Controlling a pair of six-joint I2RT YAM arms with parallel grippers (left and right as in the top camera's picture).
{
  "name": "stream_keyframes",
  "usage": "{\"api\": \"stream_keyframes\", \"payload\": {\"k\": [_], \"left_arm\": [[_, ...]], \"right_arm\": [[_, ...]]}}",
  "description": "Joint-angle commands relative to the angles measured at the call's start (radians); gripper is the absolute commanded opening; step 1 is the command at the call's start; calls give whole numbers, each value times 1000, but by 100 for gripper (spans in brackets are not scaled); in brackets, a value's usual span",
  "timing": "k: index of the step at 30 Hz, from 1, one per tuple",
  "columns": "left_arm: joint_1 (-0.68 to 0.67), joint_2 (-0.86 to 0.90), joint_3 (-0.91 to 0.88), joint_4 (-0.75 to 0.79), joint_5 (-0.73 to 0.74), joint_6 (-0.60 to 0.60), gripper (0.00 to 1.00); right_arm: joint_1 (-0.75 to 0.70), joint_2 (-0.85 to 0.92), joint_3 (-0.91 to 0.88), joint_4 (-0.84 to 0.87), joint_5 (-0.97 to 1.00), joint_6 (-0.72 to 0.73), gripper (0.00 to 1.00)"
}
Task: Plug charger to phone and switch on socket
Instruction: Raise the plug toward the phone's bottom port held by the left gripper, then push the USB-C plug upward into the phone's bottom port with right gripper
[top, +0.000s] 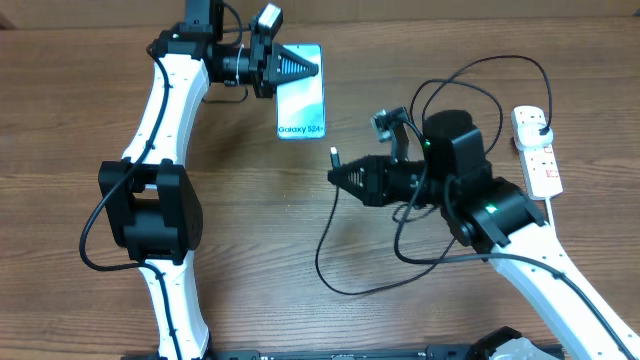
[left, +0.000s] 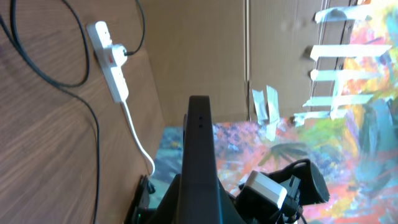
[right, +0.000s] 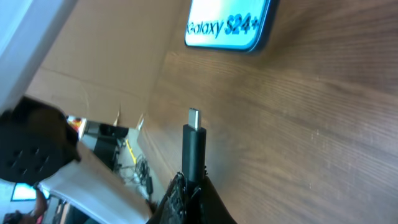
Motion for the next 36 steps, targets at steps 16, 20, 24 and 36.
{"api": "stream_keyframes", "payload": {"k": [16, 20, 24, 36], "left_arm": [[-37, -4, 17, 475, 47, -561, 4], [-47, -4, 17, 476, 33, -561, 4], [-47, -4, 17, 476, 21, -561, 4], [-44, -4, 17, 484, -23, -560, 4]], "right_arm": [[47, 158, -1, 326, 27, 153, 4], [47, 158, -1, 336, 31, 179, 4], [46, 158, -1, 335, 64, 208, 4], [46, 158, -1, 354, 134, 280, 4]]}}
